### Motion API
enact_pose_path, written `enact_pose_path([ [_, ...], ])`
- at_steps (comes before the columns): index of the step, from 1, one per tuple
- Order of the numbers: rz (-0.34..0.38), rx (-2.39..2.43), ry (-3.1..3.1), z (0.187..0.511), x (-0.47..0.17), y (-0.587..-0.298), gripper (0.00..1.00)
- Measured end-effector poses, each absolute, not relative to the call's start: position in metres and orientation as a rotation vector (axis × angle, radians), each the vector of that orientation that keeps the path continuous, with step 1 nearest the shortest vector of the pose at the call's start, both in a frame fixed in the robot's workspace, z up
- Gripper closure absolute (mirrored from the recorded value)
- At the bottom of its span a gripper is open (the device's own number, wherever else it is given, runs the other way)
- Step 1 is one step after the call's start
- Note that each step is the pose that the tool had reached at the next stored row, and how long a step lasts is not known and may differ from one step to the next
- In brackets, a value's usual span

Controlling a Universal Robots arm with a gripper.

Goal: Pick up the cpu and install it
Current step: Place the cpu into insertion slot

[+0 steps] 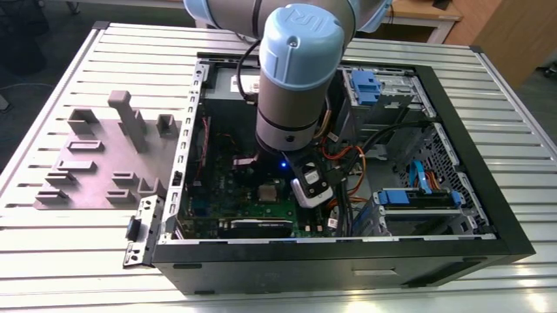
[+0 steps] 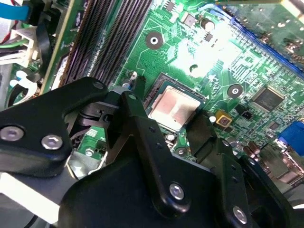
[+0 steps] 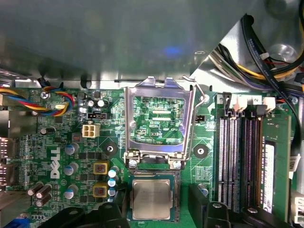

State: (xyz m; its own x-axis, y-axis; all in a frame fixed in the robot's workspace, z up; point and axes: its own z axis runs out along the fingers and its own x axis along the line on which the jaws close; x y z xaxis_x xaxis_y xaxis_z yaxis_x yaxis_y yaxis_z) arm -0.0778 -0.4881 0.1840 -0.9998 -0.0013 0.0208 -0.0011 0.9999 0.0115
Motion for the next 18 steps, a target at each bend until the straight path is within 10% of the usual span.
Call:
enact_pose_path([
  [18, -0.033, 0.002, -3.121, 0.1887, -0.082, -0.4881, 0.4],
])
